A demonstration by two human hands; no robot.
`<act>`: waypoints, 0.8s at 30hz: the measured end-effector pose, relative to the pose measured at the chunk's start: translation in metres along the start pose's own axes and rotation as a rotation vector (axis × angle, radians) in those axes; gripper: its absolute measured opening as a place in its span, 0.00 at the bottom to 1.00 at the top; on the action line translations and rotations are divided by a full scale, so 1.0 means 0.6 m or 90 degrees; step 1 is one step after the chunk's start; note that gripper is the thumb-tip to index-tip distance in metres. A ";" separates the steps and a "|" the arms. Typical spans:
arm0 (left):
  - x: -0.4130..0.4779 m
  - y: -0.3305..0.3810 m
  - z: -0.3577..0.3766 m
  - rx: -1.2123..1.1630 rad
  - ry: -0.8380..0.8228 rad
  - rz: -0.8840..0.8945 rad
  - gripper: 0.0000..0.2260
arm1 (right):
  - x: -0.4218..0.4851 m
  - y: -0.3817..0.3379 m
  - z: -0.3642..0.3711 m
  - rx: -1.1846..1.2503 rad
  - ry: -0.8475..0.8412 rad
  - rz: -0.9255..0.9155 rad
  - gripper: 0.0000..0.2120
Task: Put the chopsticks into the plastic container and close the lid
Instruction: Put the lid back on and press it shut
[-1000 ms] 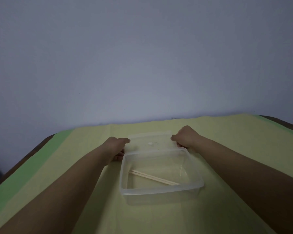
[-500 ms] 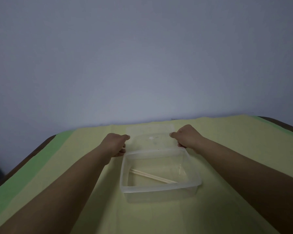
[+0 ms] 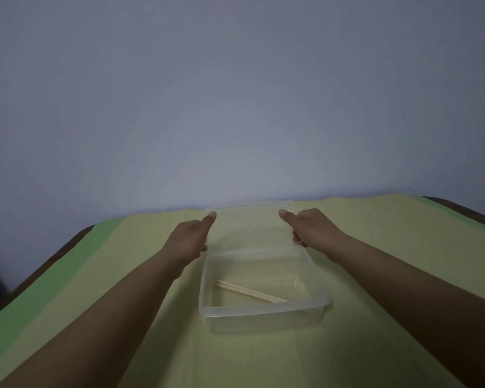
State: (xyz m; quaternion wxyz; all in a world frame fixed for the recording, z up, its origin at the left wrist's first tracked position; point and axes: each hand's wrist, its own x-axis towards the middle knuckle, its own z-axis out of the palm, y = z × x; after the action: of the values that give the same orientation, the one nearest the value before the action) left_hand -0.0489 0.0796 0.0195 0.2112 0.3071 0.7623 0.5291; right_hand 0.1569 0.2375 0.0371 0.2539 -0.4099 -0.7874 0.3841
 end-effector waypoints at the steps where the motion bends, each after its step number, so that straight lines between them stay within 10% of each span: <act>1: -0.004 0.002 -0.001 -0.002 0.009 0.003 0.22 | -0.003 0.001 -0.001 0.006 -0.001 0.003 0.26; 9: -0.015 -0.004 0.000 0.058 0.052 0.038 0.38 | -0.021 0.004 -0.012 0.038 0.014 -0.006 0.33; 14: -0.021 -0.017 -0.002 0.087 0.051 0.067 0.23 | -0.024 0.013 -0.015 0.034 0.031 -0.024 0.25; 24: -0.044 -0.029 -0.013 0.048 0.058 0.099 0.23 | -0.050 0.028 -0.021 0.062 0.051 -0.045 0.26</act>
State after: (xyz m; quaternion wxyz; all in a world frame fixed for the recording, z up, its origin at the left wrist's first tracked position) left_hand -0.0389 0.0517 0.0057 0.1228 0.3488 0.7644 0.5282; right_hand 0.1897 0.2237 0.0282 0.3180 -0.3844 -0.7710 0.3958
